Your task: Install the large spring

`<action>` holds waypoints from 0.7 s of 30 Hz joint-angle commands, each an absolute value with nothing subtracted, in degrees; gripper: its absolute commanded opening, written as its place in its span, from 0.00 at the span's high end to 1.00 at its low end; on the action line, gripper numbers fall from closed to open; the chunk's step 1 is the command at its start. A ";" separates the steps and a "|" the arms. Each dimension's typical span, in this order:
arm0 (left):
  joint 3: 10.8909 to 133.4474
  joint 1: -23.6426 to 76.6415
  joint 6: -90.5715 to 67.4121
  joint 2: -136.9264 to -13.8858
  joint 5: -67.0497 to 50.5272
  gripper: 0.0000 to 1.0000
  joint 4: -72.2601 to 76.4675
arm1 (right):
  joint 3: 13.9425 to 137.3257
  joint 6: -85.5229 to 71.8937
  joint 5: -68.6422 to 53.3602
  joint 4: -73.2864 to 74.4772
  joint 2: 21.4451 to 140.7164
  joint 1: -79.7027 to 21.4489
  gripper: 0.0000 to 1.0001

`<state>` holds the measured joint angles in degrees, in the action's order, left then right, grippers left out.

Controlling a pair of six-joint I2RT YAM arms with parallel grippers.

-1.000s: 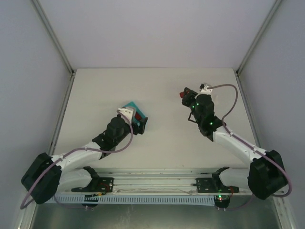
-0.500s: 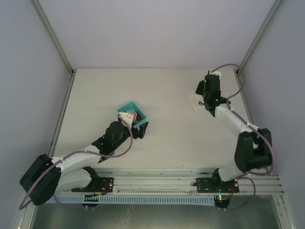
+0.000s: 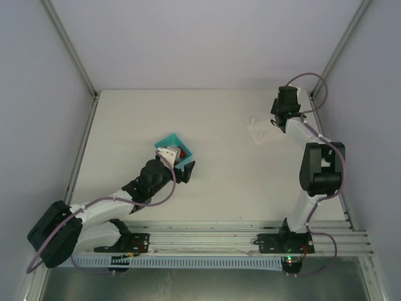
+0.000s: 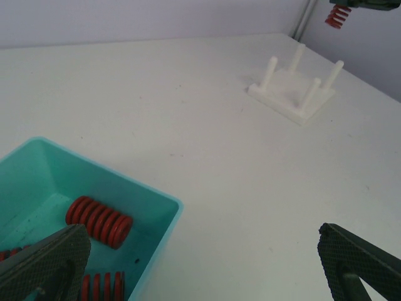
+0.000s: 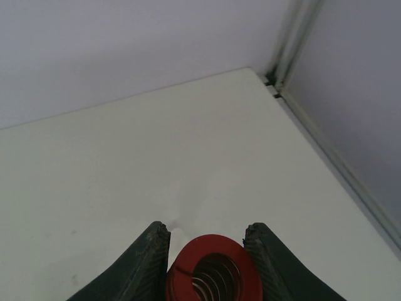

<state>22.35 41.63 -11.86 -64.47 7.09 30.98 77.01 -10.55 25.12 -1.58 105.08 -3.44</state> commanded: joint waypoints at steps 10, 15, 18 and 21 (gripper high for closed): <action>24.19 41.73 -13.16 -64.53 5.72 0.01 31.09 | 89.73 -10.84 24.39 2.80 113.22 -1.02 1.00; 24.06 41.72 -13.26 -64.47 6.24 0.01 31.11 | 92.47 -10.70 25.30 4.29 115.59 -1.00 1.00; 23.88 41.68 -13.59 -64.34 5.43 0.01 31.43 | 94.80 -9.35 25.95 5.86 117.63 -0.98 1.00; 23.82 41.71 -13.80 -64.41 5.14 0.01 31.72 | 95.05 -9.27 26.71 5.90 118.88 -1.05 1.00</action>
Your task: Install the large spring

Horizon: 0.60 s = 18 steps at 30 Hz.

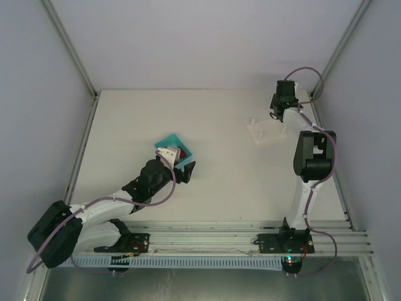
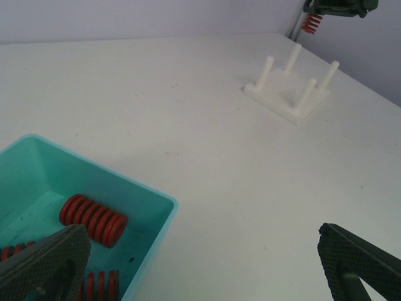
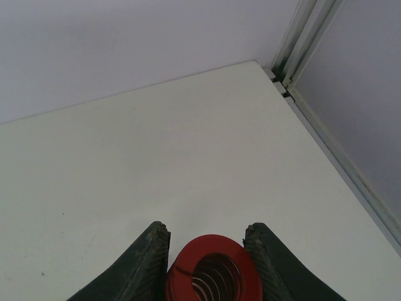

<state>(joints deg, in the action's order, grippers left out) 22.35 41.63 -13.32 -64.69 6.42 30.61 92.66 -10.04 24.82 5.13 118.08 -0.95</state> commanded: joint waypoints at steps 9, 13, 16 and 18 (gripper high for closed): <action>23.98 41.69 -13.79 -65.16 5.29 0.01 31.81 | 96.26 -9.42 25.51 5.72 121.89 -1.08 1.00; 24.08 41.77 -13.85 -65.43 5.10 0.01 31.73 | 96.77 -8.76 25.23 6.16 123.04 -1.21 1.00; 24.08 41.70 -13.81 -65.56 5.02 0.01 31.78 | 96.84 -8.66 25.08 6.15 123.41 -1.33 1.00; 24.08 41.72 -13.83 -65.52 5.05 0.01 31.79 | 96.85 -8.30 24.93 6.15 123.65 -1.60 1.00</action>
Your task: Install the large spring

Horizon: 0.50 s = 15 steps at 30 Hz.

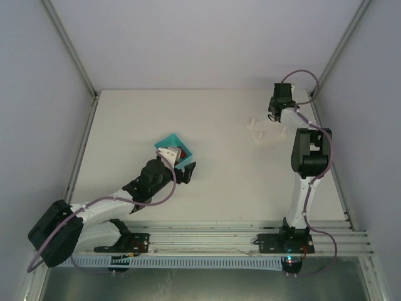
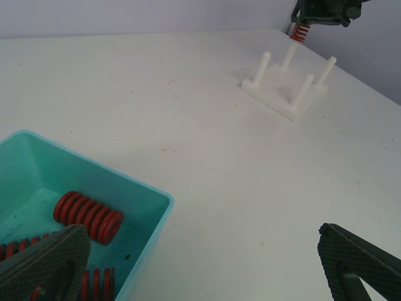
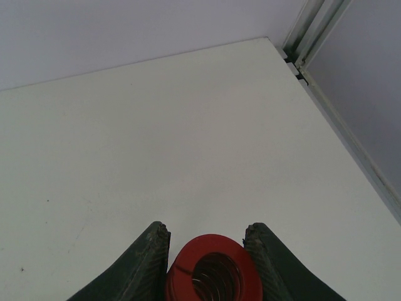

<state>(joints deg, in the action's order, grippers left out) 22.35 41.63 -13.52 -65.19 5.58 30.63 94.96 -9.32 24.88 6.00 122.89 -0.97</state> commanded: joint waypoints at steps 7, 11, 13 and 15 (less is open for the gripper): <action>24.02 41.74 -13.80 -65.57 5.36 0.01 31.73 | 95.08 -7.67 26.61 5.35 123.53 -2.45 1.00; 24.17 41.67 -13.80 -65.70 5.36 0.01 31.61 | 93.12 -7.69 27.60 3.87 122.39 -2.57 1.00; 24.25 41.70 -13.87 -65.65 5.36 0.01 31.57 | 92.25 -7.35 27.79 2.73 121.79 -2.71 1.00; 24.19 41.68 -13.81 -65.53 5.29 0.01 31.54 | 91.54 -6.94 27.53 1.52 121.24 -2.77 1.00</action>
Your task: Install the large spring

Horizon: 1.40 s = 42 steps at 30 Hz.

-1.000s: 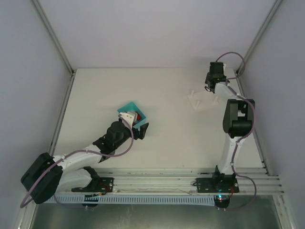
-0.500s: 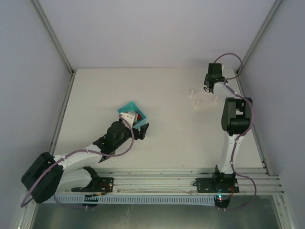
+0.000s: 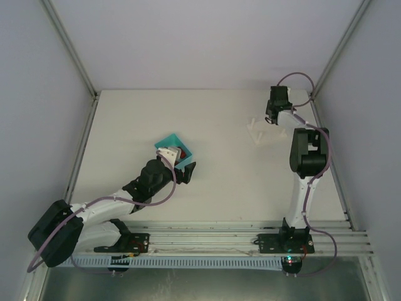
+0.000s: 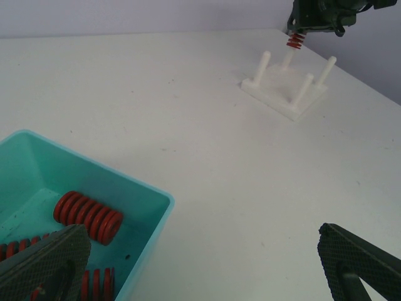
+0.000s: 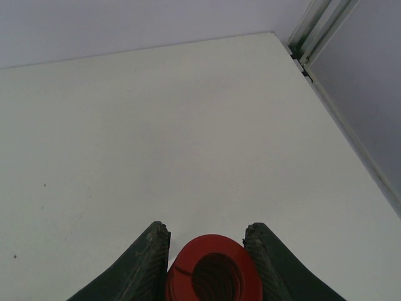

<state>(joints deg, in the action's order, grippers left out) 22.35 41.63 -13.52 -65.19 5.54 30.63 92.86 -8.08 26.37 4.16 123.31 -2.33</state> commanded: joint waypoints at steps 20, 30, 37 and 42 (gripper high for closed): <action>24.43 41.69 -13.45 -65.96 5.86 0.01 31.21 | 88.90 -7.12 28.56 1.60 120.35 -3.45 0.60; 25.37 41.74 -12.89 -65.43 7.66 0.01 28.74 | 89.00 -11.02 25.58 11.37 109.67 -3.52 0.33; 26.05 41.35 -13.13 -62.57 18.14 0.01 25.70 | 80.89 -21.27 13.17 22.41 94.28 -6.89 0.17; 33.29 38.44 -23.08 -65.12 22.78 0.01 14.49 | 71.04 -22.42 9.49 23.49 82.93 -15.29 0.04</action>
